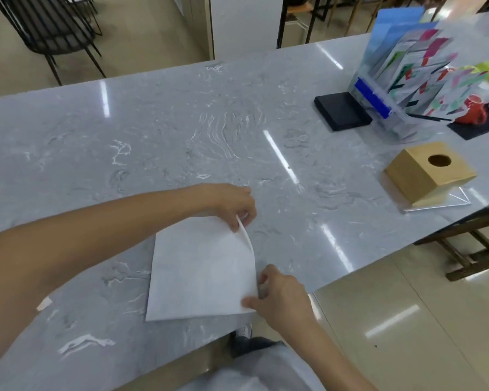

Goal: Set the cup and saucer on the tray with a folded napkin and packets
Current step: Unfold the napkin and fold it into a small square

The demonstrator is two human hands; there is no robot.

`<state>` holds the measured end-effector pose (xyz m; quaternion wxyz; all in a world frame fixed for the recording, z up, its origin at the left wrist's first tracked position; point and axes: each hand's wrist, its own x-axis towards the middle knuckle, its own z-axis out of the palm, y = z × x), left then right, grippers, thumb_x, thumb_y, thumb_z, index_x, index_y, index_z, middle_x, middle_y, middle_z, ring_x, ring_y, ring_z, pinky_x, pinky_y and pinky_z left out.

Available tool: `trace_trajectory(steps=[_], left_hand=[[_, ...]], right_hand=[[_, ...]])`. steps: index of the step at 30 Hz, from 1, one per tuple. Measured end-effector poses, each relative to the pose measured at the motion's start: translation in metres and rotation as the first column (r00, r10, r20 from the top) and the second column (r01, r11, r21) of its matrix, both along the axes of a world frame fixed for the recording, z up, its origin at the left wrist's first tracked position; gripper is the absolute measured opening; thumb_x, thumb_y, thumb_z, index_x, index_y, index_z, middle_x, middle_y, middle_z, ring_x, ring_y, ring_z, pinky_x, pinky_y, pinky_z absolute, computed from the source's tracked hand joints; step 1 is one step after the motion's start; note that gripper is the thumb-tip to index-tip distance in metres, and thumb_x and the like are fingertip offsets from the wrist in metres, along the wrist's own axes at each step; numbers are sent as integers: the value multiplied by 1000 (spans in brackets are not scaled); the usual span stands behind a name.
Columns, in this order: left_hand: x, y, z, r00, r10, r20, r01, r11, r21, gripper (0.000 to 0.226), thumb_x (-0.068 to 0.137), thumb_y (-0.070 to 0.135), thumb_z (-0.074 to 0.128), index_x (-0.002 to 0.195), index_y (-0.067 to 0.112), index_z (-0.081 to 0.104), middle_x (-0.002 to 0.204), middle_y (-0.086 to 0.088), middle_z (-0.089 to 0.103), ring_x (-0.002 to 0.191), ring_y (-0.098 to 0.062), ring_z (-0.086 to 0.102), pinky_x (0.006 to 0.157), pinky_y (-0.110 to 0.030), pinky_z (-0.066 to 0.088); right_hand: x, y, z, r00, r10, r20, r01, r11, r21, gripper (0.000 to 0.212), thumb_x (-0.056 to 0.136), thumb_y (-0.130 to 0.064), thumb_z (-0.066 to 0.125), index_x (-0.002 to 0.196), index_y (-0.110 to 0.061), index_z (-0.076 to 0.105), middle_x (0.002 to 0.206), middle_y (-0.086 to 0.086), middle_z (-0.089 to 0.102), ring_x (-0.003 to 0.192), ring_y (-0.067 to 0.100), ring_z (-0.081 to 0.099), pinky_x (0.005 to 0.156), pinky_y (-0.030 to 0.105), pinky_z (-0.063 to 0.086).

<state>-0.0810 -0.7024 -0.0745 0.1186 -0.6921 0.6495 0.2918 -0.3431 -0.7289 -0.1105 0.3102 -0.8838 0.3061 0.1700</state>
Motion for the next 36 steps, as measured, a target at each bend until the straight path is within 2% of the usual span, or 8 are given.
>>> trace_trajectory(steps=[6,10,17,20,24,27,31,36], left_hand=[[20,22,5,970,214,-117,-229,965,-131,22,79,25,83,97,11,80,98,-8,76,94,-25,67,84,-36,50],[41,53,18,916,363,-172,-391,903,-177,10,80,24,80,83,15,78,75,-2,73,75,-20,65,70,-31,48],[87,131,39,679,677,-283,-731,656,-185,8,83,23,79,77,28,78,52,12,61,53,-10,57,59,-27,46],[92,160,42,605,736,-303,-796,555,-241,5,81,21,81,79,25,81,52,20,63,49,1,53,54,-16,40],[93,192,42,499,817,-288,-850,398,-344,7,76,16,82,82,19,84,66,9,76,52,1,63,55,-16,46],[85,216,38,438,833,-339,-876,311,-368,10,75,14,81,78,23,83,68,8,77,62,-4,71,61,-16,52],[55,239,29,474,802,-363,-828,267,-492,13,78,15,79,83,26,84,73,29,74,70,6,70,67,-10,52],[6,262,1,596,735,-323,-710,294,-640,17,80,8,80,95,17,84,91,4,82,79,-6,75,75,-13,54]], right_hand=[[16,-24,-4,999,-24,-37,29,992,119,29,72,-40,82,93,-30,65,81,-11,67,81,14,67,76,35,59],[43,-56,5,999,50,11,-51,988,148,14,81,-32,77,76,-27,65,71,-12,63,70,11,62,65,27,51],[142,-104,42,979,18,202,-96,919,382,13,87,-20,79,89,-10,71,67,-5,68,56,7,59,51,16,45],[192,-103,53,951,98,294,-183,943,278,8,86,-17,80,91,-12,75,50,-15,61,49,8,56,44,12,40],[234,-81,59,907,160,389,-250,949,192,7,91,-13,74,97,-11,77,68,4,75,53,7,70,49,16,52],[235,-62,57,849,238,473,-308,948,76,8,92,-14,71,96,-15,77,73,1,77,58,5,71,61,25,61],[201,-48,43,750,369,549,-355,925,-137,12,91,-16,71,100,-20,77,86,-10,74,72,4,69,73,24,57],[152,-37,19,665,441,602,-383,894,-232,19,88,-7,72,102,-18,76,104,-4,76,84,14,73,70,35,63]])
